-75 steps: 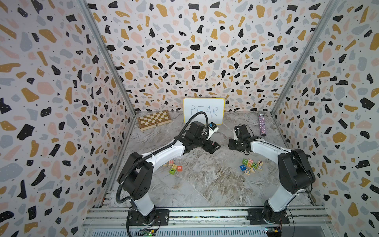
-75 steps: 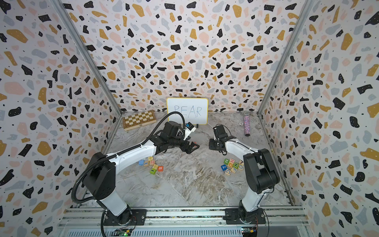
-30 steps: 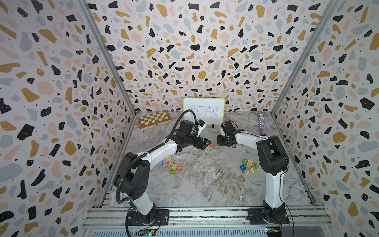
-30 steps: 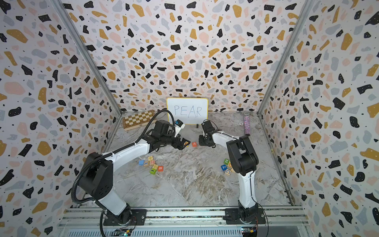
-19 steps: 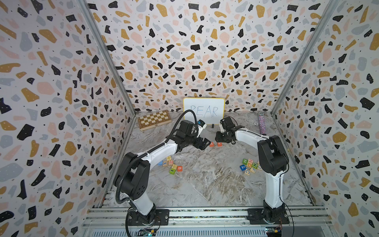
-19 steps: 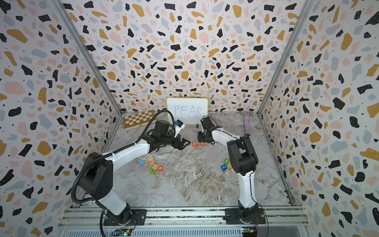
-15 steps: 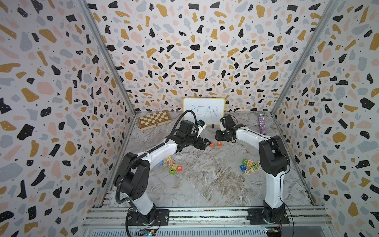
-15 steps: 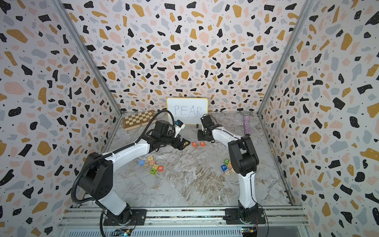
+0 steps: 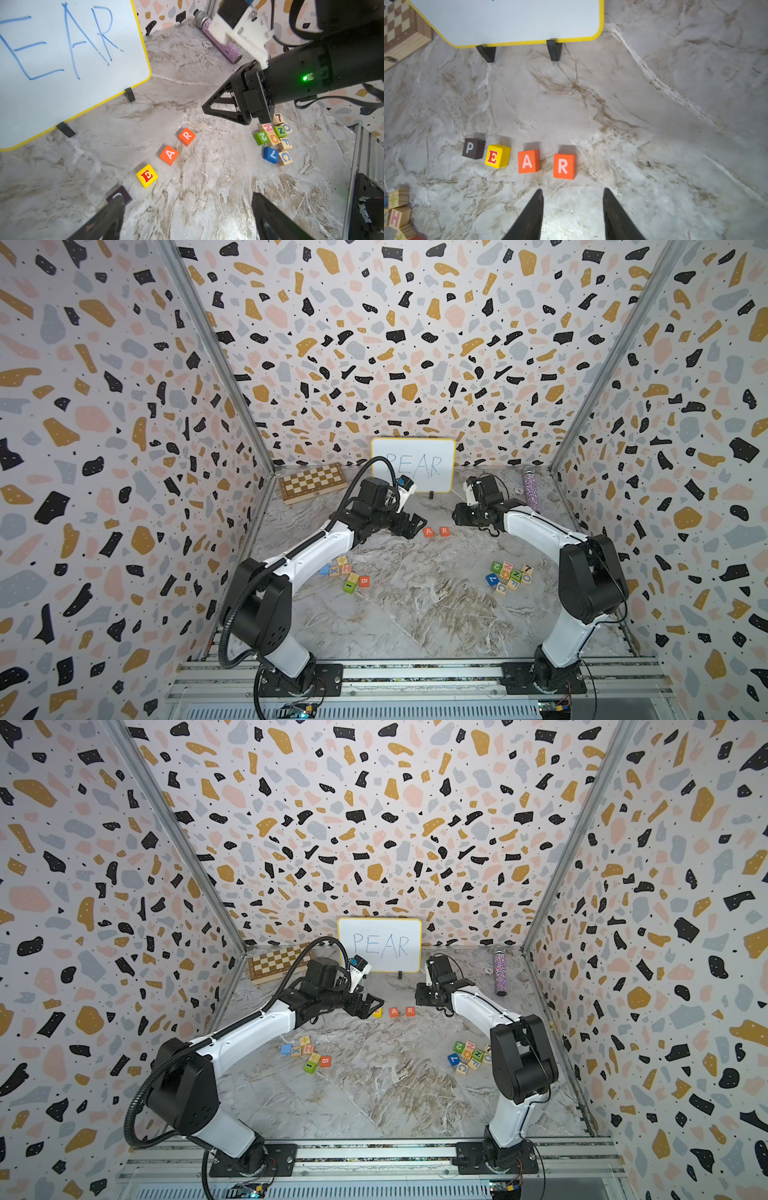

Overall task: Spell the uppercase word “pear” with letter blocks
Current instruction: Reset both arms

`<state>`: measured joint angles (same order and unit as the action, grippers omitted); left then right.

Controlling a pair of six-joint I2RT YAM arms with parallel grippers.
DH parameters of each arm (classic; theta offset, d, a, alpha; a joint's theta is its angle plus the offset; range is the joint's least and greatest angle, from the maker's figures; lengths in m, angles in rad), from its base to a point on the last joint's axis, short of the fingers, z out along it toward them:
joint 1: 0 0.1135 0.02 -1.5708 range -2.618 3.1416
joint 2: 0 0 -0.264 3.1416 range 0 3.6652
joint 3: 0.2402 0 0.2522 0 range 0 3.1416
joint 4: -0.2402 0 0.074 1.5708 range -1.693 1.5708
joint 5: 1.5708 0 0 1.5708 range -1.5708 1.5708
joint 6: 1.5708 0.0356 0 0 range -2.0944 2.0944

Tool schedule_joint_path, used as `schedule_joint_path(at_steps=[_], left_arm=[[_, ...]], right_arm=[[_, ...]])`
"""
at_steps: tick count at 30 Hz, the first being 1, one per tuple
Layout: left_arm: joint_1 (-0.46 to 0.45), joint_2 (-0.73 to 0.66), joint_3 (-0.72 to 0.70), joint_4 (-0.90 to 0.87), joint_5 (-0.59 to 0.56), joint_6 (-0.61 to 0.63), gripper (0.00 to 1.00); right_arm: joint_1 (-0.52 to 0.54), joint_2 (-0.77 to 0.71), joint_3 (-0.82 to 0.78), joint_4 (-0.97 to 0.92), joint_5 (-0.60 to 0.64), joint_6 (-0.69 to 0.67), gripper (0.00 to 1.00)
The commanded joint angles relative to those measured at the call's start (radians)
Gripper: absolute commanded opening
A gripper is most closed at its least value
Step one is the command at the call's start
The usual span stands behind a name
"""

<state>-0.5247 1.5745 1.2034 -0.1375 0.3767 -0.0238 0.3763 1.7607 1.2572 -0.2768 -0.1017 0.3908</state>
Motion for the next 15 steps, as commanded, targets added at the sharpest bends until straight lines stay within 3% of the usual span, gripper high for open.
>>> schedule_joint_path(at_steps=[1, 11, 15], left_arm=[[0.000, -0.048, -0.028, 0.028, -0.045, -0.017, 0.94], [-0.001, -0.128, -0.109, 0.037, -0.106, -0.046, 0.95], [-0.001, -0.145, -0.110, 0.011, -0.112, -0.070, 0.95]], right_arm=[[0.003, -0.044, -0.033, 0.040, -0.019, -0.026, 0.48], [0.051, -0.055, -0.069, 0.041, -0.023, -0.079, 0.49], [0.095, -0.157, -0.186, 0.150, 0.027, -0.107, 0.58]])
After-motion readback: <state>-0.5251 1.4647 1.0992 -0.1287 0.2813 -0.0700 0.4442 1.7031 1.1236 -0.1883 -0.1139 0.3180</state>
